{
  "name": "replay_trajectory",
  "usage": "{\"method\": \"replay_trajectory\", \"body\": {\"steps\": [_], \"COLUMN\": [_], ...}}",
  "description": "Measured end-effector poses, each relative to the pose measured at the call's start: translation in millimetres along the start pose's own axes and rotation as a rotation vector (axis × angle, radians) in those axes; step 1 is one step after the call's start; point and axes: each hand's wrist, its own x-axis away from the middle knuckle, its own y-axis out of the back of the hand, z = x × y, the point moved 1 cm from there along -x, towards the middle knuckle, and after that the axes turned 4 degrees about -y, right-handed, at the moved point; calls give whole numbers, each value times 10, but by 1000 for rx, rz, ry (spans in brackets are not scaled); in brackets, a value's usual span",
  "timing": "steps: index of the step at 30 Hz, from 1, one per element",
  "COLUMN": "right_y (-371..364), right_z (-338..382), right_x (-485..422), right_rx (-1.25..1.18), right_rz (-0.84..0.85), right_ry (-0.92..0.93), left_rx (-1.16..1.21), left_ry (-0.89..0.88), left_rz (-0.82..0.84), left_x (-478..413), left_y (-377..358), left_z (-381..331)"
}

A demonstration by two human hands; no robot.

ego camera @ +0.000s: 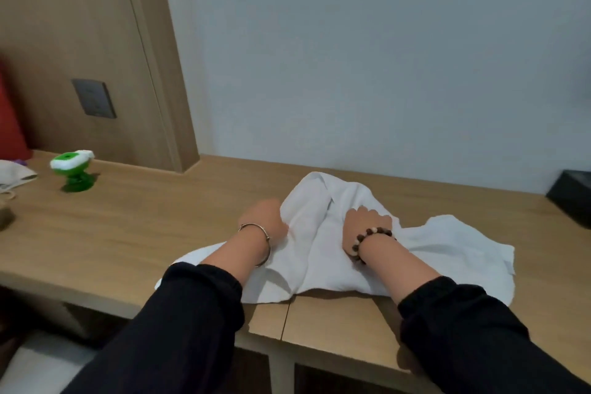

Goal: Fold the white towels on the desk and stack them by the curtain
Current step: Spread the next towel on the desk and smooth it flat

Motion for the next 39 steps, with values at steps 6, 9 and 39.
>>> {"method": "replay_trajectory", "body": {"steps": [6,9,39], "right_y": [224,364,-303], "right_z": [-113,-193,126], "right_x": [488,601,1003], "right_rx": [106,200,49], "right_rz": [-22,-158,68], "right_ry": [-9,-28,316], "left_rx": [-415,-541,-156], "left_ry": [45,93,205], "left_rz": [-91,-122,-253], "left_x": [483,620,989], "left_y": [367,567,449], "left_z": [233,353,751]}}
